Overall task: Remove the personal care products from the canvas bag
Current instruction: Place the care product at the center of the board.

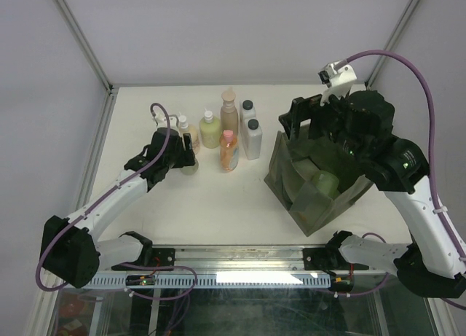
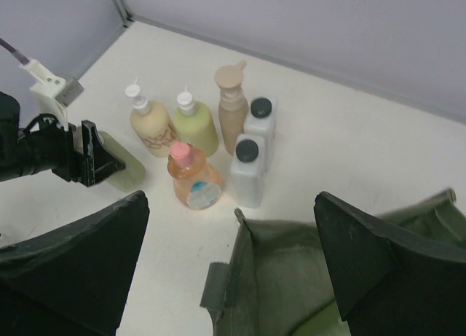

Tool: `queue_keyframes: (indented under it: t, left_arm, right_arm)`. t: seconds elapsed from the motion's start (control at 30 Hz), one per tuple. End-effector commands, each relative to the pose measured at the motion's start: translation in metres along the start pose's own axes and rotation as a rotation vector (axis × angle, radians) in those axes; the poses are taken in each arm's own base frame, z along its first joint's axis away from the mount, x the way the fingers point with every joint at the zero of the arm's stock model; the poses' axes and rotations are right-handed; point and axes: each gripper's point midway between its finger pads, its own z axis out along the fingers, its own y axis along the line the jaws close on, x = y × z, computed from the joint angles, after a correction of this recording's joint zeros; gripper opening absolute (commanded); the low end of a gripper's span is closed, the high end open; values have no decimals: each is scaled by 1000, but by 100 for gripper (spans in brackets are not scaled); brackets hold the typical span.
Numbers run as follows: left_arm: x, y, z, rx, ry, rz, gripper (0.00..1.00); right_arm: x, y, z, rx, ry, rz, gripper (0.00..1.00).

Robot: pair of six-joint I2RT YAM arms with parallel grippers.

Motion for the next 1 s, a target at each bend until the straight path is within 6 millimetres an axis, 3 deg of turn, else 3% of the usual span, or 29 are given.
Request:
queue_keyframes:
  t: [0.0, 0.1, 0.2, 0.23, 0.47, 0.53, 0.63, 0.77, 0.97]
  left_arm:
    - [-75, -17, 4, 46, -304, 0, 0]
    - [-64, -10, 14, 18, -298, 16, 0]
    - [-53, -8, 22, 9, -261, 33, 7]
    - [-48, -7, 23, 9, -247, 39, 12]
    - [-24, -1, 31, 7, -195, 76, 21]
    - [-20, 1, 32, 1, -178, 90, 34]
    - [-18, 4, 30, -11, -171, 90, 66]
    - [-27, 3, 16, -12, -162, 80, 97]
    - [-49, -4, -28, -9, -107, 5, 99]
  right_arm:
    - [33, -25, -20, 163, 137, 111, 99]
    - [52, -35, -28, 234, 211, 147, 99]
    - [64, -43, -35, 282, 254, 171, 99]
    - [66, -46, -37, 294, 263, 179, 99]
    - [74, -49, -34, 291, 317, 214, 99]
    - [76, -48, -32, 290, 330, 223, 99]
    - [83, -47, -31, 287, 362, 234, 99]
    - [95, -51, -35, 316, 420, 258, 99]
    - [116, -56, -55, 375, 499, 396, 99]
